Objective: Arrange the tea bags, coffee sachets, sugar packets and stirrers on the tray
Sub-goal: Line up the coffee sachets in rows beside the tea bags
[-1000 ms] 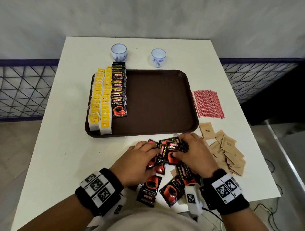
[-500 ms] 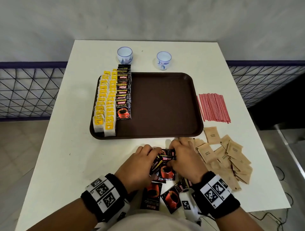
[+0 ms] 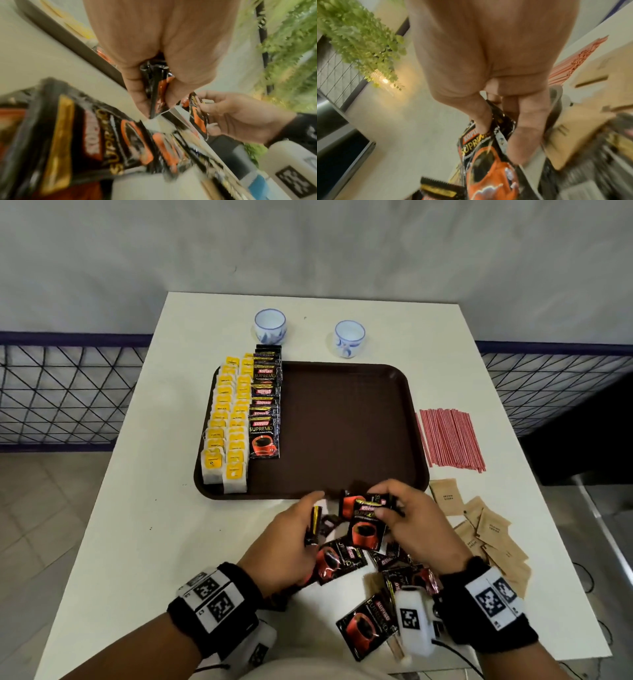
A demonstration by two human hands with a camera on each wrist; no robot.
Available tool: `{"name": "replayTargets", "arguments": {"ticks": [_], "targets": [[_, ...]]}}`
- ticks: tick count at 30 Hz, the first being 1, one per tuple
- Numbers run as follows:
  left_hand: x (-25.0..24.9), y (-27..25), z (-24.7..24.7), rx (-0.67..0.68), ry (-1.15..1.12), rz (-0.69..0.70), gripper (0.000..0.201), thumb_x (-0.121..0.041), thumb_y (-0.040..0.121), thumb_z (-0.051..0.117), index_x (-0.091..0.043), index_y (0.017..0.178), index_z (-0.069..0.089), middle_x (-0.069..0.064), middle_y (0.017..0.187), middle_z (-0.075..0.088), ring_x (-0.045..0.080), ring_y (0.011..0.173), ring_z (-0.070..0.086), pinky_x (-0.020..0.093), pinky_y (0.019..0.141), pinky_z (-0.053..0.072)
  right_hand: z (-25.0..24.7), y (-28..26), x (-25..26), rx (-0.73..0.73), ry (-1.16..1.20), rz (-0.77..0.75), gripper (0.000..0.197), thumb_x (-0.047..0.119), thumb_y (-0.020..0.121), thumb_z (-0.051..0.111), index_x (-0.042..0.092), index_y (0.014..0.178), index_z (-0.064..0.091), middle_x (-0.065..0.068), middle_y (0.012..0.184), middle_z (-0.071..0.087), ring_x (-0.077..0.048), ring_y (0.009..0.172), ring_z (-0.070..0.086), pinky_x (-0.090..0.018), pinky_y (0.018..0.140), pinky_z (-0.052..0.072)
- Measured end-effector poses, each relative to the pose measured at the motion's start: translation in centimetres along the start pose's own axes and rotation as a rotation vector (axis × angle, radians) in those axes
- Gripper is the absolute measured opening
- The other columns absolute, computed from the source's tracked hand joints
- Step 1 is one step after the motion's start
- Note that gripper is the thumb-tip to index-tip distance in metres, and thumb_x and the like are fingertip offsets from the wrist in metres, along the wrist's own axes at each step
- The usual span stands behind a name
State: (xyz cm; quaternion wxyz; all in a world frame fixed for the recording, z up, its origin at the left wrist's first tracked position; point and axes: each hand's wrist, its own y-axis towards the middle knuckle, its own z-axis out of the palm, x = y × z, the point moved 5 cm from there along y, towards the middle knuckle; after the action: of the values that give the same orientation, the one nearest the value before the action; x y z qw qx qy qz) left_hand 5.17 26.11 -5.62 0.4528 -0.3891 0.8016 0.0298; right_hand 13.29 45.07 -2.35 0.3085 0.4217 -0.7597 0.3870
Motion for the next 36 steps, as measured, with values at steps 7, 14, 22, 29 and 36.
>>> {"name": "replayTargets", "arguments": {"ticks": [7,14,22,29,36], "targets": [[1.4,1.0,-3.2,-0.066,-0.642,-0.188,0.021,-0.02,0.103,0.056,-0.02,0.124,0.063,0.007,0.113,0.071,0.017,0.1,0.072,0.049,0.076,0.064,0.1,1.5,3.1,0.176,-0.06,-0.131,0.048,-0.003,0.097,0.052,0.042,0.104,0.068,0.005,0.104,0.056,-0.008,0.092,0.061,-0.021,0.071,0.052],[1.7,0.8,-4.2,0.09,-0.867,-0.182,0.026,-0.009,0.098,0.064,-0.017,0.122,0.068,0.012,0.112,0.075,0.032,0.098,0.074,0.039,0.073,0.062,5.0,3.7,6.6,0.182,-0.22,-0.264,0.049,0.001,0.09,0.061,0.038,0.121,0.058,0.008,0.108,0.058,-0.007,0.102,0.06,-0.028,0.093,0.05],[5.7,0.3,-7.4,-0.139,-0.929,-0.27,0.024,-0.001,0.094,0.067,-0.008,0.117,0.069,0.013,0.105,0.077,0.032,0.089,0.076,0.039,0.069,0.064,7.7,5.5,5.4,0.119,0.195,0.132,0.038,-0.004,0.081,0.075,0.011,0.111,0.057,-0.015,0.089,0.061,-0.026,0.063,0.066,-0.045,0.073,0.059],[7.2,-0.3,-8.7,-0.139,-1.236,-0.331,0.03,0.006,0.093,0.062,-0.014,0.114,0.068,0.009,0.106,0.078,0.029,0.088,0.077,0.038,0.064,0.064,8.9,6.8,7.5,0.14,0.301,0.084,0.045,-0.011,0.079,0.074,0.01,0.114,0.057,-0.008,0.078,0.061,-0.021,0.059,0.064,-0.028,0.062,0.057],[9.4,-1.0,-10.9,-0.253,-0.897,-0.259,0.017,0.006,0.095,0.062,-0.006,0.101,0.071,0.012,0.089,0.078,0.028,0.08,0.075,0.035,0.064,0.062,9.6,7.1,8.9,0.287,0.103,0.072,0.044,-0.008,0.084,0.072,0.015,0.119,0.059,-0.018,0.089,0.059,-0.016,0.062,0.062,-0.024,0.06,0.054]]}}
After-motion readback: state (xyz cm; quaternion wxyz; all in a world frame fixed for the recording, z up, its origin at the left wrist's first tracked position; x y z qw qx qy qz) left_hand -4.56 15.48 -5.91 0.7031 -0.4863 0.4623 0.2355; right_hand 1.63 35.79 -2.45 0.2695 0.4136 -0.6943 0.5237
